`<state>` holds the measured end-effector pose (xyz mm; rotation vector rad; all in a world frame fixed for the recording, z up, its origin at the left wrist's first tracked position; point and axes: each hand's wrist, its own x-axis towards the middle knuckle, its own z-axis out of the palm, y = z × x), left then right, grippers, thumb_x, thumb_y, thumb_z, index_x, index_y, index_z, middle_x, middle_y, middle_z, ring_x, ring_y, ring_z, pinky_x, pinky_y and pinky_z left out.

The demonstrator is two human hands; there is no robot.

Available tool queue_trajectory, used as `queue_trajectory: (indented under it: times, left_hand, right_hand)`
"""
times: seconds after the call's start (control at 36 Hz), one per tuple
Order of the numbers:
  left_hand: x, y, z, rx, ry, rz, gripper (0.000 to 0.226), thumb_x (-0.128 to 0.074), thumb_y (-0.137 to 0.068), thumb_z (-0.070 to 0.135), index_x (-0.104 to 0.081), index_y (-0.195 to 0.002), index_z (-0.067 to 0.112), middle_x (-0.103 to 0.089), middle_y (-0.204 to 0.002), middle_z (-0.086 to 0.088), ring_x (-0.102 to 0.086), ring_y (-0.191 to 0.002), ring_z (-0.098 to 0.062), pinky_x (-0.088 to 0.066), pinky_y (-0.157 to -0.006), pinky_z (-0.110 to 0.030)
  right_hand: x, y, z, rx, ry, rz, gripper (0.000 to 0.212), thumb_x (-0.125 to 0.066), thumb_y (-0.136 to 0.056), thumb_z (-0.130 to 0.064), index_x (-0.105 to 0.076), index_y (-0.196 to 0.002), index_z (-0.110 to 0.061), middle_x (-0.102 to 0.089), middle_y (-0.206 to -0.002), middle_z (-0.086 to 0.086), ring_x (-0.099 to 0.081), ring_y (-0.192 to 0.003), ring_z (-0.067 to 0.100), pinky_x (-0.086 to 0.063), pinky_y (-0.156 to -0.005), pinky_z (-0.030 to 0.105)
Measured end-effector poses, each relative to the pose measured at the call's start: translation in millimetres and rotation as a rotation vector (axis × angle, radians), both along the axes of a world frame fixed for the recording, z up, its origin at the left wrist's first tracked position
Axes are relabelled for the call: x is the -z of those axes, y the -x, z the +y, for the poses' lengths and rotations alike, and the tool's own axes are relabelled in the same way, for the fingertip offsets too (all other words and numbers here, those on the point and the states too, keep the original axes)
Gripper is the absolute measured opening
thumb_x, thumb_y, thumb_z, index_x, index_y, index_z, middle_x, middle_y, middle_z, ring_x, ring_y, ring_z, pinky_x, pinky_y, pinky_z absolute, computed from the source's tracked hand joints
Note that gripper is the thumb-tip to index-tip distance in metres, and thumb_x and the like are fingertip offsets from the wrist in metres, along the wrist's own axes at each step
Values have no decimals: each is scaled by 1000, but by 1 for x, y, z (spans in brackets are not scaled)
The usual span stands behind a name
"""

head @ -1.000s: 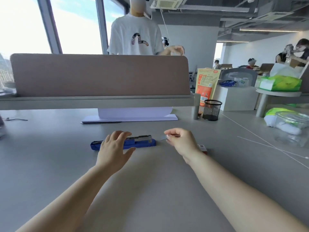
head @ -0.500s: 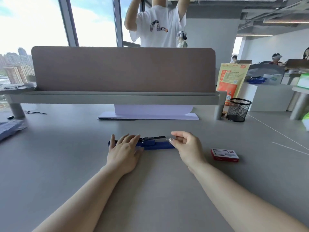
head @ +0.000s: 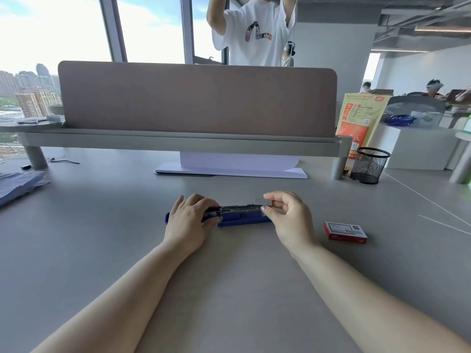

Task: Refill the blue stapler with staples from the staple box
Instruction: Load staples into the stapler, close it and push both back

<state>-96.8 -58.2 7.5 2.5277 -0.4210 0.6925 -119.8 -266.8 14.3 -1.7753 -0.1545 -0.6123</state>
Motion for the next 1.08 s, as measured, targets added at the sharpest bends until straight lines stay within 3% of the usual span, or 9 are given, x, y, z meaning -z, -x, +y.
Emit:
queue_trajectory:
  times: [0.08, 0.19, 0.28, 0.42, 0.47, 0.61, 0.81, 0.97, 1.08]
  left_hand:
    - [0, 0, 0, 12, 20, -12, 22, -66, -81, 31, -64, -102, 27, -59, -104, 1, -51, -97, -21, -32, -106, -47]
    - [0, 0, 0, 34, 41, -24, 23, -67, -80, 29, -64, -102, 26, -58, -103, 1, -47, -94, -17, -33, -105, -47]
    - [0, 0, 1, 43, 48, -29, 22, -67, -80, 29, -64, -102, 26, -58, -103, 2, -48, -95, -17, -33, -105, -48]
    - [2, -2, 2, 60, 58, -48, 22, -68, -79, 28, -64, -101, 27, -58, -102, 2, -38, -87, -7, -33, -105, -49]
    - [1, -2, 2, 60, 45, -48, 22, -68, -79, 28, -64, -101, 27, -58, -102, 2, -40, -87, -9, -32, -106, -49]
    - [-1, 2, 2, 10, -30, -68, 21, -68, -79, 31, -63, -100, 31, -59, -103, 5, -54, -104, -21, -14, -115, -45]
    - [-1, 3, 2, 1, -62, -75, 25, -69, -77, 30, -61, -100, 34, -60, -103, 8, -54, -106, -20, -11, -116, -45]
    - [-1, 1, 2, 2, -50, -77, 25, -70, -77, 29, -62, -100, 34, -59, -102, 8, -53, -106, -20, -11, -116, -45]
    - [0, 2, 2, -1, -59, -84, 25, -70, -77, 29, -62, -100, 34, -60, -102, 8, -54, -106, -20, -11, -116, -45]
  right_hand:
    - [0, 1, -1, 8, 8, -21, 30, -66, -79, -3, -60, -83, -32, -65, -102, 6, -66, -90, 15, -52, -83, 27]
    - [-1, 1, 0, 16, 60, -48, 28, -66, -79, -4, -60, -80, -31, -63, -96, -1, -63, -83, 4, -50, -76, 13]
    - [0, -1, -1, 36, 90, -59, 20, -67, -79, -5, -64, -83, -24, -62, -94, -2, -62, -85, 15, -48, -76, 12]
    - [2, -3, -5, 57, 239, -41, 15, -70, -77, -9, -68, -89, -17, -57, -92, -10, -54, -91, 11, -36, -76, 1]
    - [3, -4, -6, 60, 287, -39, 15, -71, -76, -10, -68, -89, -17, -58, -95, -5, -53, -94, 13, -36, -80, 3]
    - [8, -7, -5, 69, 370, -21, 18, -74, -71, -10, -70, -86, -20, -60, -96, -2, -54, -99, 20, -40, -86, 26]
    - [9, -9, -4, 94, 400, -34, 20, -75, -70, -12, -70, -85, -24, -62, -95, -3, -55, -98, 22, -44, -88, 35]
    - [7, -7, -3, 97, 412, -20, 20, -74, -70, -12, -70, -86, -23, -59, -95, -6, -53, -99, 21, -41, -88, 32]
    - [8, -8, -4, 102, 412, -12, 20, -74, -70, -13, -70, -87, -24, -61, -98, -2, -53, -100, 22, -43, -90, 37]
